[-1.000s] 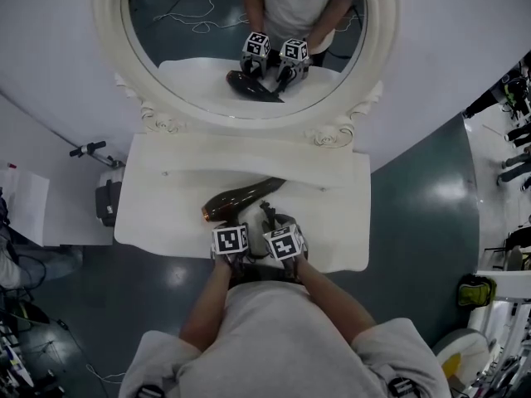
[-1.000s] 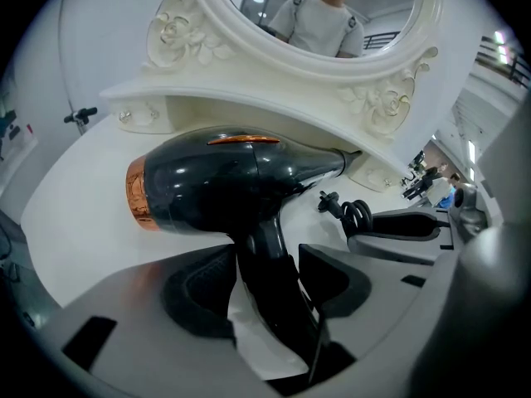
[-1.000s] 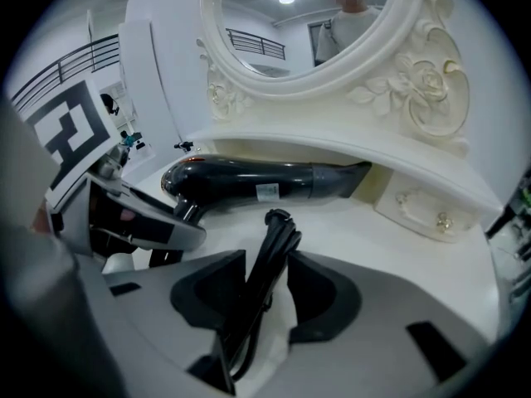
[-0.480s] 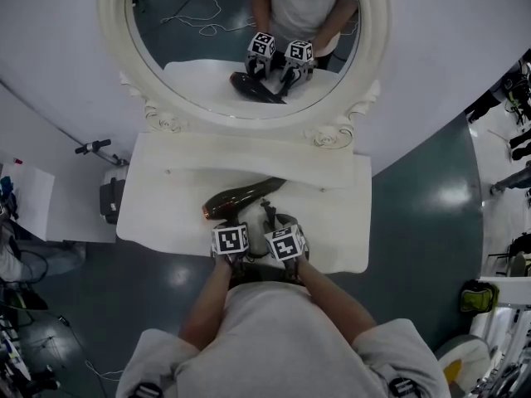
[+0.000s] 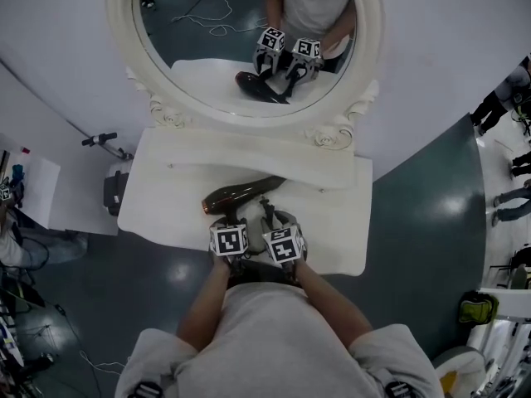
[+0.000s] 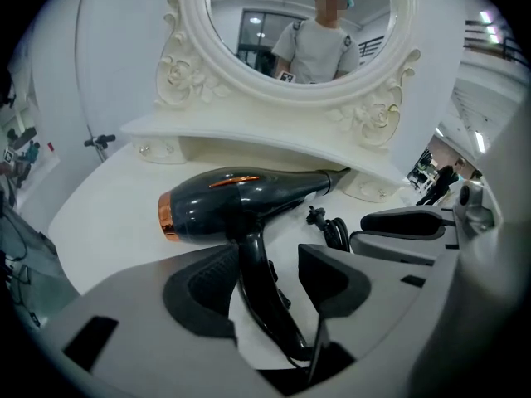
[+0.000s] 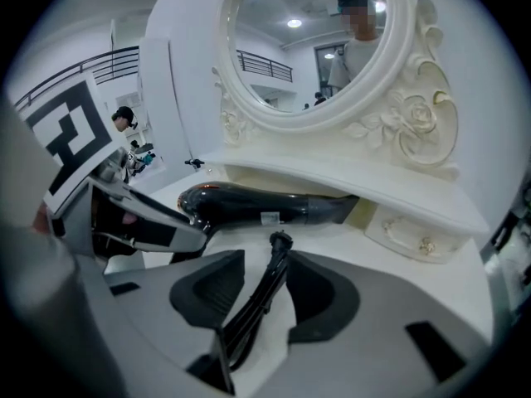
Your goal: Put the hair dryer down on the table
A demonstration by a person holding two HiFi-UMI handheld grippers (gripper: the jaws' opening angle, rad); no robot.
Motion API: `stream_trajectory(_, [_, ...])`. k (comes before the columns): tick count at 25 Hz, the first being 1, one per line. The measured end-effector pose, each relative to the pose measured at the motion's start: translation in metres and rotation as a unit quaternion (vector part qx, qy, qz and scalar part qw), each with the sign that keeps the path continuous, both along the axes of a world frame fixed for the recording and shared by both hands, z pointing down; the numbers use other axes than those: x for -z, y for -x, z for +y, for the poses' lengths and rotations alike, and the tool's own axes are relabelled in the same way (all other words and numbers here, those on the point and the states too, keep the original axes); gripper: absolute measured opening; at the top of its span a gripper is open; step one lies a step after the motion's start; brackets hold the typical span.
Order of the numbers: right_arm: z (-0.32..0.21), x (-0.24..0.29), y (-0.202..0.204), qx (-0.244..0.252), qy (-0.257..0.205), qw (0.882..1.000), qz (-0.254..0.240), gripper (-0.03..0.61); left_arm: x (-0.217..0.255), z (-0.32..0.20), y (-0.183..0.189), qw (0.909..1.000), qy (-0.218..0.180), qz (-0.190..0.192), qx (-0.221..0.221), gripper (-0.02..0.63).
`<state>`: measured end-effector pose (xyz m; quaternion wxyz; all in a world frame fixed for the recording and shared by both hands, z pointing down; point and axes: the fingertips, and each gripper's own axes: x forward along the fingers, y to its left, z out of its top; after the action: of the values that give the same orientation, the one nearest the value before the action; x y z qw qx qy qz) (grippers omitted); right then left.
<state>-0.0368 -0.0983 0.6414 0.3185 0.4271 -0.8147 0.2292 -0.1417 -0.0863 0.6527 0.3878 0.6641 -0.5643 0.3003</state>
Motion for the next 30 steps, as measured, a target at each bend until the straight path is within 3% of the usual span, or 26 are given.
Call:
stream_trajectory(5, [0.005,0.021,0.0,0.01,-0.033,0.999,-0.012,0.164,0.028,0.001,-0.012,0.9988,-0.048,0.008,0.006,0.197])
stream_trajectory(9, [0.006,0.051,0.0,0.021,-0.074,0.997,-0.027,0.155,0.051,0.005,-0.022,0.994,-0.108,-0.017,-0.007,0.033])
stream_trajectory(12, [0.011,0.075,-0.003,0.026,-0.11,0.993,-0.036,0.082,0.071,0.013,-0.028,0.9873,-0.155,-0.035,-0.014,0.017])
stream_trajectory(15, [0.02,0.104,-0.009,0.034,-0.156,0.986,-0.052,0.023,0.092,0.022,-0.036,0.9814,-0.191,-0.016,0.0,0.009])
stream_trajectory(18, [0.035,0.137,-0.016,0.045,-0.197,0.977,-0.071,0.017,0.112,0.035,-0.042,0.9749,-0.221,0.0,0.023,0.008])
stream_trajectory(24, [0.054,0.18,-0.026,0.053,-0.287,0.952,-0.097,0.015,0.154,0.058,-0.055,0.9498,-0.31,-0.005,0.042,0.008])
stream_trajectory(26, [0.056,0.184,-0.027,0.053,-0.313,0.944,-0.088,0.015,0.157,0.06,-0.06,0.9461,-0.322,-0.009,0.035,0.009])
stream_trajectory(30, [0.067,0.191,-0.032,0.047,-0.324,0.94,-0.092,0.015,0.166,0.067,-0.066,0.941,-0.338,-0.004,0.024,0.009])
